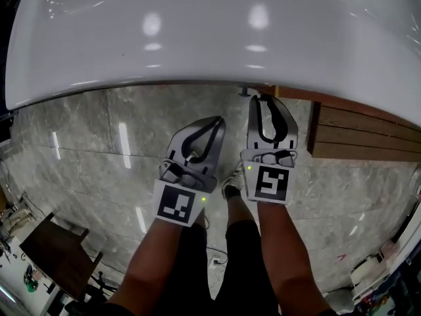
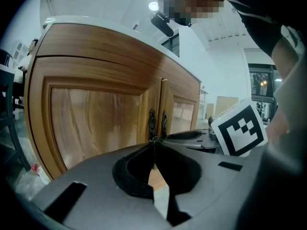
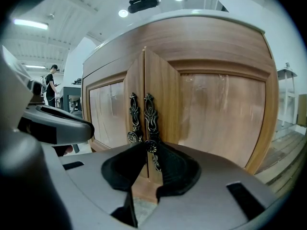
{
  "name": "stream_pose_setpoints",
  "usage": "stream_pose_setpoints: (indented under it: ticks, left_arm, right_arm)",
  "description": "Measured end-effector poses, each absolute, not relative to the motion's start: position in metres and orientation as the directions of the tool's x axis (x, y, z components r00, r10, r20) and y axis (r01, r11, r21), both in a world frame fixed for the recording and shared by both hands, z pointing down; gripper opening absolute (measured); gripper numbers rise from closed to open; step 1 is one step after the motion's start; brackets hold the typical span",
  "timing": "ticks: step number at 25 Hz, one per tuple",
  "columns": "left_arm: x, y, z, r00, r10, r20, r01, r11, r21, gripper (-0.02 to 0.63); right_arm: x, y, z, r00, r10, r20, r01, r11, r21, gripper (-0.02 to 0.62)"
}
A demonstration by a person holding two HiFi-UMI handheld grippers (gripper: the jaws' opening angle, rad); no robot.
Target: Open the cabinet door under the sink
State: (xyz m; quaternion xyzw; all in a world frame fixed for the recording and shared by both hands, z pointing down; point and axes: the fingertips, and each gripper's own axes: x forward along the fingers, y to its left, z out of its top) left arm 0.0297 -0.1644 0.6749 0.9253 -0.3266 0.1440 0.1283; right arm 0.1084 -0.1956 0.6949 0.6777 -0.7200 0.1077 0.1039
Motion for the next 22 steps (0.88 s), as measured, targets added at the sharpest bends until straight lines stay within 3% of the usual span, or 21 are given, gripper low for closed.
stream_pose_setpoints:
  ticks: [22]
  left_arm:
    - [0.03, -0.105, 0.667, 0.69, -0.645, 0.328, -0.708, -0.696, 0.122, 0.023]
  right_arm:
    - [0.107, -0.11, 0.697, -0.26, -0.924, 0.28, -0.964, 0.266, -0.017, 0.094]
